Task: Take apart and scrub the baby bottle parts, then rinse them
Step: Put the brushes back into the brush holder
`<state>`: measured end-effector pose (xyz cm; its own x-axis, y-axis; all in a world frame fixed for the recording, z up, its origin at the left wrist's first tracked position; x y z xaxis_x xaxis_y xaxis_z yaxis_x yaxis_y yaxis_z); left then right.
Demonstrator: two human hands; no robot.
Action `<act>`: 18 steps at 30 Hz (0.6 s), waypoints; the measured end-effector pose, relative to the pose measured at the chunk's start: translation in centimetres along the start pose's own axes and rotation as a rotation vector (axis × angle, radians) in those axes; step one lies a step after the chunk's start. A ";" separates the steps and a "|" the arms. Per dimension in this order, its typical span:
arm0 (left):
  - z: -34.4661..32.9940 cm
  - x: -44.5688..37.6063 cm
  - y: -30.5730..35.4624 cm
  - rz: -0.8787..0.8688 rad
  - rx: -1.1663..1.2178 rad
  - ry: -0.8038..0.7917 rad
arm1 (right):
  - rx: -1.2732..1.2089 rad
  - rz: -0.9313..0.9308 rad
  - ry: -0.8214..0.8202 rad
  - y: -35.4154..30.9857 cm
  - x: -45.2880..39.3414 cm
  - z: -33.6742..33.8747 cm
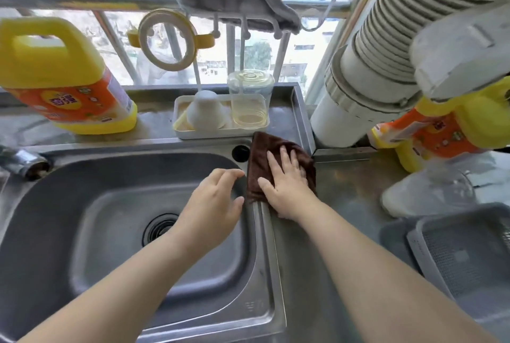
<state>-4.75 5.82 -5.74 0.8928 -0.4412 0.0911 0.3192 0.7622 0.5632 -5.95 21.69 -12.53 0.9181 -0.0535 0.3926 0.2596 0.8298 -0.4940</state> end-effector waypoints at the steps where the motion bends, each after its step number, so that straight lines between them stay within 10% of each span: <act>1: 0.0 0.1 0.1 -0.028 -0.032 -0.011 | 0.051 0.017 -0.007 0.2 0.3 -0.3; 18: -0.6 8.0 0.7 -0.071 -0.031 -0.065 | 0.230 0.051 -0.089 6.4 19.9 -6.8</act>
<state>2.81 3.12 -5.06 0.8456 -0.5234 0.1054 0.3913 0.7418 0.5446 16.07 22.14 -13.17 0.8956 0.0321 0.4437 0.1295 0.9353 -0.3292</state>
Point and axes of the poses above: each hand's wrist, its own x-axis away from the middle knuckle, its own z-axis out of the back of the hand, y = z × x, the point moved 6 cm from there along -x, towards the middle knuckle, and after that the axes turned 6 degrees about -x, right-handed, at the moved point
